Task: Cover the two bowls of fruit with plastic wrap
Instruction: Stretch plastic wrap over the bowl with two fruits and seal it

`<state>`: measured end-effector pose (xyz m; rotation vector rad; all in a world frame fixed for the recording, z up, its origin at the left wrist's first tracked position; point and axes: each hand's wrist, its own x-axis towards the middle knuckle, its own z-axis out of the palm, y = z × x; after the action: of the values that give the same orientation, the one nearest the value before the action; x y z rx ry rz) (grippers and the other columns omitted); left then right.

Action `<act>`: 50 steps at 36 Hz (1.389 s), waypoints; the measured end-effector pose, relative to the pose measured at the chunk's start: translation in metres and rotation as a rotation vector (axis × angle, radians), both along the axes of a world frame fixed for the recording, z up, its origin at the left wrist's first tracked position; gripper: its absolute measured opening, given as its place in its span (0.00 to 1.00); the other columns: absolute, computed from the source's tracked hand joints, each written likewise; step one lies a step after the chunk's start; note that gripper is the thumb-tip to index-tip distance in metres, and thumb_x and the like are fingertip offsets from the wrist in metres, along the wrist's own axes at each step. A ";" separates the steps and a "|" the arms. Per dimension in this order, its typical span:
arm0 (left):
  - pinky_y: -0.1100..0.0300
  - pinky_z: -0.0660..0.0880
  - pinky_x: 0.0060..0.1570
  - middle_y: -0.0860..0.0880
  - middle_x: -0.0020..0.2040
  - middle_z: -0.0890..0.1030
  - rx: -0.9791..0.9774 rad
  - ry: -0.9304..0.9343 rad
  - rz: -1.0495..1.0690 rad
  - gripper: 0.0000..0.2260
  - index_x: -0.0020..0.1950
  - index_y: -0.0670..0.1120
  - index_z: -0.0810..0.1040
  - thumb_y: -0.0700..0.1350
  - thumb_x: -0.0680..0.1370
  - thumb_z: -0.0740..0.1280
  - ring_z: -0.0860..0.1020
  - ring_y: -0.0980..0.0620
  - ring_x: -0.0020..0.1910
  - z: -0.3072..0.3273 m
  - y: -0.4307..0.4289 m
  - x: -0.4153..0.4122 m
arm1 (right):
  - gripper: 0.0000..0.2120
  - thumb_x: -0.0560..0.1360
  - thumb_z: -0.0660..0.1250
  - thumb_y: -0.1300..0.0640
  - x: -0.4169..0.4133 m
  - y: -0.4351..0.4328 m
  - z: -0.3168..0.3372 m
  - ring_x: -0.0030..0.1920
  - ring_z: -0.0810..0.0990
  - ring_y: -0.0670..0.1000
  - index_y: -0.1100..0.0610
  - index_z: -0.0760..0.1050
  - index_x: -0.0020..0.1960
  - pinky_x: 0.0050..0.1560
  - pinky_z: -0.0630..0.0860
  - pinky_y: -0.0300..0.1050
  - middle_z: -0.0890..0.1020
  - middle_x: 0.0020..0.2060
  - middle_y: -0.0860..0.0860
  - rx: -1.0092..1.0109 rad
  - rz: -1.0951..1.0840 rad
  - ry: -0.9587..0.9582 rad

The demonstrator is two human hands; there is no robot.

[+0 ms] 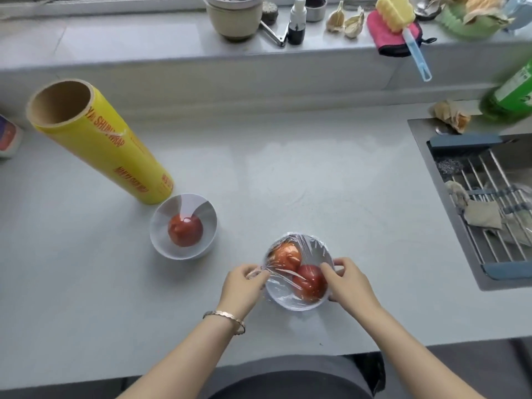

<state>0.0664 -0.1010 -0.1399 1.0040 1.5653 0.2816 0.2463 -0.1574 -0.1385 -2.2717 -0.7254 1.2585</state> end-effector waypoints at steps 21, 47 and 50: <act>0.64 0.73 0.35 0.49 0.28 0.75 0.124 -0.144 0.075 0.11 0.34 0.43 0.74 0.37 0.76 0.66 0.74 0.56 0.26 0.007 0.050 -0.035 | 0.17 0.73 0.67 0.49 -0.037 0.082 -0.002 0.56 0.75 0.51 0.54 0.74 0.60 0.55 0.69 0.43 0.77 0.54 0.53 0.161 0.739 -0.210; 0.73 0.68 0.28 0.48 0.31 0.74 0.330 -0.208 0.107 0.09 0.40 0.47 0.69 0.40 0.80 0.60 0.72 0.62 0.25 -0.006 0.042 -0.027 | 0.13 0.70 0.72 0.52 -0.030 0.087 -0.004 0.34 0.72 0.44 0.53 0.74 0.51 0.40 0.68 0.39 0.73 0.32 0.46 0.225 0.536 0.125; 0.71 0.70 0.31 0.49 0.31 0.74 0.353 -0.180 0.087 0.08 0.40 0.48 0.69 0.41 0.80 0.60 0.72 0.56 0.29 -0.008 0.043 -0.028 | 0.08 0.70 0.72 0.51 -0.033 0.094 -0.004 0.31 0.68 0.44 0.56 0.78 0.41 0.34 0.64 0.38 0.71 0.28 0.45 0.216 0.651 0.002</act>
<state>0.0387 -0.0580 -0.1478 1.1472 1.4241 0.7090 0.2138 -0.0638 -0.1421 -1.9145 -1.6012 1.3573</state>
